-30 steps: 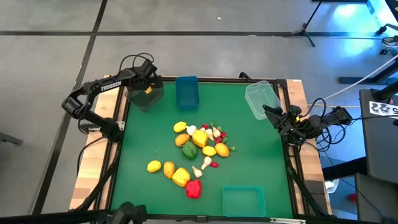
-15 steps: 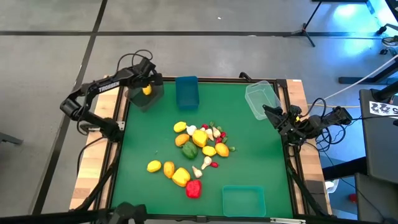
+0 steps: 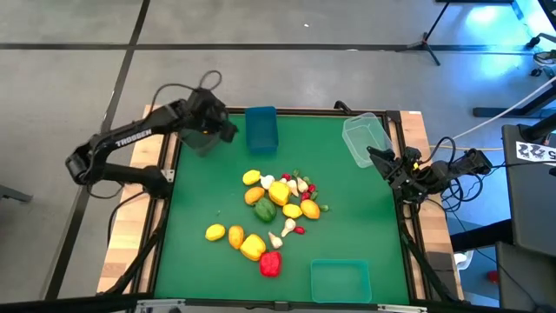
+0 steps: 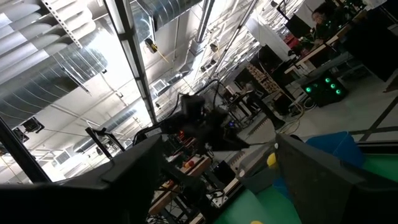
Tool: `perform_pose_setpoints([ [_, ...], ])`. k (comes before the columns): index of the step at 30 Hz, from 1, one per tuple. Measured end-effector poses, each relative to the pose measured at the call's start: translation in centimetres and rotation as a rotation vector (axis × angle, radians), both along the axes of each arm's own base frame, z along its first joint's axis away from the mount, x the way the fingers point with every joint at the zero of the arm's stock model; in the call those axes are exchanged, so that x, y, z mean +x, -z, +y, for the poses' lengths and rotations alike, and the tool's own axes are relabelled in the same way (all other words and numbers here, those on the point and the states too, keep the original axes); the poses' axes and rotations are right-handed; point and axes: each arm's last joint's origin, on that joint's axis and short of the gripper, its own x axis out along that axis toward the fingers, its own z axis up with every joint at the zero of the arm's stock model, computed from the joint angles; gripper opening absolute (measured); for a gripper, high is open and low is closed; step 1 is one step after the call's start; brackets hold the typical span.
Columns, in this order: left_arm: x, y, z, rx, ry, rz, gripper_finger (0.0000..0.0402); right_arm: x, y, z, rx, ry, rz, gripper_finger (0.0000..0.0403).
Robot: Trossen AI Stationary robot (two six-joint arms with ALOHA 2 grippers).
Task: Sort produce into baskets
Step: Put the top yellow lemon into the black bin
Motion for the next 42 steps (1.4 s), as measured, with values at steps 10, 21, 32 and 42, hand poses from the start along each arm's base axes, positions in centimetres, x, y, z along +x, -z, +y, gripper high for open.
perform_pose_setpoints([
  [10,5.2,1.4,-6.4,0.107,0.418,0.080,0.0255,0.0,0.0,0.0,-0.001,0.000,0.003,0.0303],
  [21,8.6,4.6,-8.2,0.168,0.566,0.158,0.0255,0.1,0.1,0.0,-0.005,-0.001,0.015,0.0303],
  [32,7.5,9.7,-8.3,0.073,0.459,0.272,0.0255,0.1,0.2,0.0,-0.007,-0.002,0.021,0.0303],
  [42,6.2,12.7,-8.9,0.048,0.358,0.182,0.0255,0.1,0.2,0.1,-0.010,-0.002,0.028,0.0303],
])
